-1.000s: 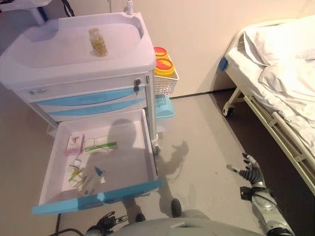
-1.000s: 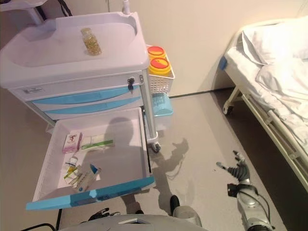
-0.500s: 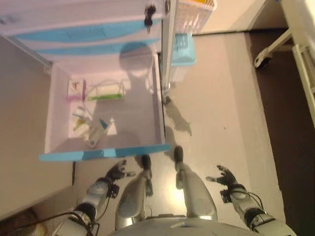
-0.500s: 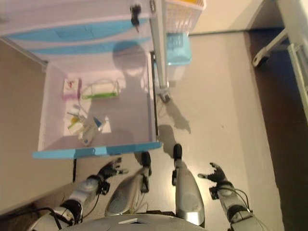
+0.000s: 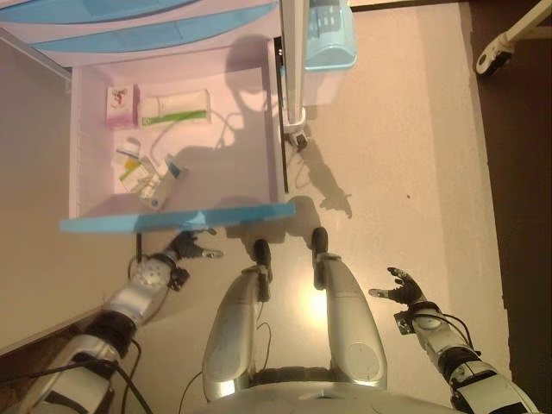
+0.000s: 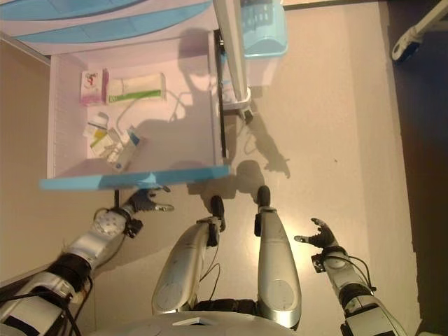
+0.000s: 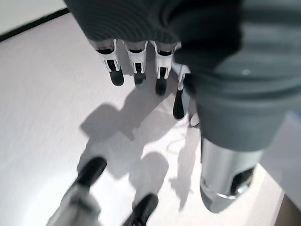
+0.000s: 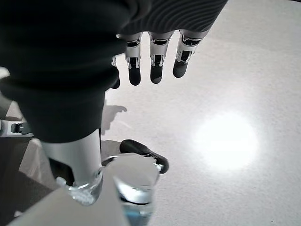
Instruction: Open the drawer and pick up the medicine
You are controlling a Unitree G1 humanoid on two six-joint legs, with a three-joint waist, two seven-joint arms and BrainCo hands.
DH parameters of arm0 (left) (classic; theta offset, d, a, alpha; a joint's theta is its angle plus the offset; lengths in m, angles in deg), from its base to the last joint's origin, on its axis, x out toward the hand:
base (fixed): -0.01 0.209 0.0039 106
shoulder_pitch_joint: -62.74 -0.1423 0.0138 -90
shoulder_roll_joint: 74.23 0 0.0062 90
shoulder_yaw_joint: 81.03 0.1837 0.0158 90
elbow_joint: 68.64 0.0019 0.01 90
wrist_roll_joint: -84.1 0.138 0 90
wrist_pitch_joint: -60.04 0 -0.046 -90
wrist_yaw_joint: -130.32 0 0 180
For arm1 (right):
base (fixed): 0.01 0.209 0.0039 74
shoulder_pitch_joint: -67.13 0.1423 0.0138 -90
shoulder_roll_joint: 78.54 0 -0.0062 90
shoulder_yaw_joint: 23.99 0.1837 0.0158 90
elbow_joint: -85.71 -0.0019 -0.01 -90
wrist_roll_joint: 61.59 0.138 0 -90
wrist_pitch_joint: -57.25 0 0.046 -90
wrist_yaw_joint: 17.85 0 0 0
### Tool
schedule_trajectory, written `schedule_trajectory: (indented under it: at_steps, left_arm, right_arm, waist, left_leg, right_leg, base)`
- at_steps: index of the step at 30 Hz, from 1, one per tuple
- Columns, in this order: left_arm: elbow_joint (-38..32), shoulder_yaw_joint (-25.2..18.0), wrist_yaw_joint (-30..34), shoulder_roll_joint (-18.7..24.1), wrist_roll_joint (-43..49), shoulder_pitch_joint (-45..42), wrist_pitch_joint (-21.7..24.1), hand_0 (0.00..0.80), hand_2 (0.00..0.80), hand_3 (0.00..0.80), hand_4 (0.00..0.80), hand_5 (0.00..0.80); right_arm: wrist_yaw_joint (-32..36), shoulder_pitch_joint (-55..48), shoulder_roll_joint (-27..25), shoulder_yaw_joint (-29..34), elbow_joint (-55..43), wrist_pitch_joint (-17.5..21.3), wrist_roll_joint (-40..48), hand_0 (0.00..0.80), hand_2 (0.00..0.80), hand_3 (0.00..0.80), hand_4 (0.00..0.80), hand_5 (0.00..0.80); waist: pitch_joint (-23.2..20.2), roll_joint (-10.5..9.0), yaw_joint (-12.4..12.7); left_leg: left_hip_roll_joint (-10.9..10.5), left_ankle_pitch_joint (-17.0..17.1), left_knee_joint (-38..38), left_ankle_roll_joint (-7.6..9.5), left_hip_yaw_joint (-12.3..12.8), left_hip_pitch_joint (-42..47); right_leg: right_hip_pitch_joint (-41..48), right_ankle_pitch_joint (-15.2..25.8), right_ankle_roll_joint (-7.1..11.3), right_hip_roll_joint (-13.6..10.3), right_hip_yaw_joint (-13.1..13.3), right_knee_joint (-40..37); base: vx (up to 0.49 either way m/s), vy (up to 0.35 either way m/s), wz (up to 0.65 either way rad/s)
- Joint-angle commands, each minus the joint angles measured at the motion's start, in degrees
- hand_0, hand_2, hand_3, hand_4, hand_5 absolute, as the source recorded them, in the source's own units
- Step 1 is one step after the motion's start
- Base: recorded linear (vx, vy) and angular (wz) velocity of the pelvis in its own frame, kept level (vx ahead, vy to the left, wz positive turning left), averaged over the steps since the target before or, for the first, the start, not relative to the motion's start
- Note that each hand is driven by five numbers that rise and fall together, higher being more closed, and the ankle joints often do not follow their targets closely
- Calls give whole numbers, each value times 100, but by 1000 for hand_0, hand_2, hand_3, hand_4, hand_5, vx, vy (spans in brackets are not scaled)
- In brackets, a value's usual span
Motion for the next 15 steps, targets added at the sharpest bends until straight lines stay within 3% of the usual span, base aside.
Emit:
schedule_trajectory:
  at_steps: [1, 2, 5, 8, 11, 15]
  left_arm:
    - [54, -734, 187, 466, -539, 738, -80, 0, 0, 0, 0, 0]
    - [414, -796, 408, 546, -747, 1128, -277, 0, 0, 0, 0, 0]
    - [1505, -674, 521, 885, -1023, 2402, -719, 0, 0, 0, 0, 0]
    - [2683, -337, 268, 1188, -1435, 3847, -943, 0, 0, 0, 0, 0]
    - [4032, -64, -495, 1301, -2063, 5218, -487, 0, 0, 0, 0, 0]
    - [4339, 38, -1340, 1190, -2440, 5814, -18, 0, 0, 0, 0, 0]
  right_arm:
    - [-14, -665, -298, -7, -307, 55, 51, 0, 0, 0, 0, 0]
    - [-10, -688, -359, -38, -339, 70, -115, 0, 0, 0, 0, 0]
    - [-3, -629, -553, -293, -496, 30, -421, 0, 0, 0, 0, 0]
    - [50, -440, -725, -524, -540, 3, -323, 0, 0, 0, 0, 0]
    - [6, -234, -811, -797, -537, 48, -163, 0, 0, 0, 0, 0]
    - [-15, -140, -760, -979, -504, 113, -128, 0, 0, 0, 0, 0]
  waist:
    - [-149, -25, -348]
    - [-146, -40, -440]
    - [-146, -149, -653]
    - [-146, -256, -854]
    - [-187, -374, -1047]
    - [-229, -447, -1114]
  left_leg:
    - [-195, -383, 475, 429, 99, -299]
    - [-189, -573, 596, 422, 97, -301]
    - [-156, -641, 777, 481, 170, -518]
    - [-120, -685, 896, 518, 238, -712]
    - [-93, -756, 955, 549, 312, -884]
    - [-108, -803, 877, 561, 378, -978]
  right_leg:
    - [89, -421, -96, 220, -100, 424]
    - [45, -550, -56, 258, -18, 525]
    - [-219, -434, -12, 325, 123, 550]
    - [-463, -338, 26, 420, 255, 553]
    - [-710, -240, 64, 520, 403, 458]
    - [-889, -151, 113, 606, 514, 303]
  base:
    - [134, 131, -18]
    - [114, 122, -21]
    - [49, 113, -21]
    - [6, 100, -24]
    - [-16, 99, -22]
    - [-16, 72, -32]
